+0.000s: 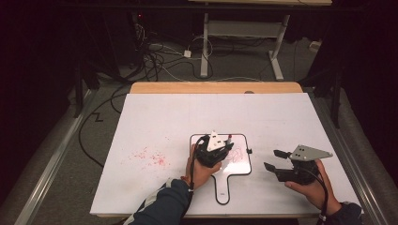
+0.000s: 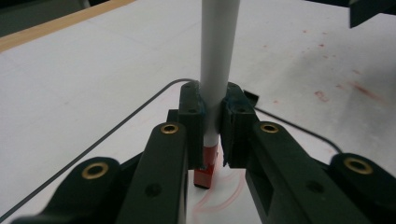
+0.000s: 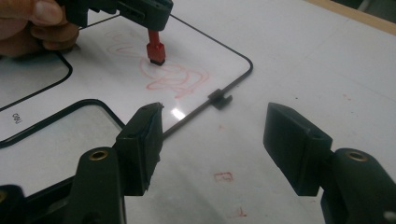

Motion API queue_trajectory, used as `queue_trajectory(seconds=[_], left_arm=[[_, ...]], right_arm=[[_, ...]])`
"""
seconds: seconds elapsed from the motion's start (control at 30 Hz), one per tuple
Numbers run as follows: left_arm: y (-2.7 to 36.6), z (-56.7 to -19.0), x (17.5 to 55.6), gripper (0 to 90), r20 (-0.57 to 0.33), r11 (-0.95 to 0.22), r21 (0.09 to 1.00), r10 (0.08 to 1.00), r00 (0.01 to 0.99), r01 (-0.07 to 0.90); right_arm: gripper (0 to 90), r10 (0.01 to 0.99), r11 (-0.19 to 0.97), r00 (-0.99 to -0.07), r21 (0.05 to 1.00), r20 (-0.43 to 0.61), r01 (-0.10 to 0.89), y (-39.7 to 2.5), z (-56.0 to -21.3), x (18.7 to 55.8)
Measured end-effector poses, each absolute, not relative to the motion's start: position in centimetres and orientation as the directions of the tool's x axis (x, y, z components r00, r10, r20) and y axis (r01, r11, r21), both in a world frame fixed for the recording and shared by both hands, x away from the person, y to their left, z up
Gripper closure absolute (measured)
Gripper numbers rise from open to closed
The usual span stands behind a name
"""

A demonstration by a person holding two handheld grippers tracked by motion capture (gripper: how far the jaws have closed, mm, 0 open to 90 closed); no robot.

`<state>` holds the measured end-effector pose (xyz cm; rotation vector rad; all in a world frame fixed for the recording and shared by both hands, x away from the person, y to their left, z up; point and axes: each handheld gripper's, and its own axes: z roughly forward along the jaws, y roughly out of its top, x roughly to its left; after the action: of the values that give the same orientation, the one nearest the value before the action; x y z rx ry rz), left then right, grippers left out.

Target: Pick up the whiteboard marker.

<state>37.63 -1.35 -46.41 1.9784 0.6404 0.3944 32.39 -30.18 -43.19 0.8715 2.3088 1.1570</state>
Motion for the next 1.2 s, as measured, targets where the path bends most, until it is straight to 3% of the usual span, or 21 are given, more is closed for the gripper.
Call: queue_trajectory(seconds=[0.43,1.2], left_arm=[[-5.6,-46.1,36.9,78.5,0.039,-0.427,0.878,0.512,0.858,0.215],[-1.9,-46.2,38.6,78.4,-0.009,-0.405,0.874,0.539,0.843,0.268]], right_arm=[[33.8,0.744,0.418,-0.663,0.835,-0.087,0.359,-31.8,-42.9,32.9],[29.9,0.745,0.449,-0.654,0.824,-0.133,0.345,-31.3,-43.1,33.2]])
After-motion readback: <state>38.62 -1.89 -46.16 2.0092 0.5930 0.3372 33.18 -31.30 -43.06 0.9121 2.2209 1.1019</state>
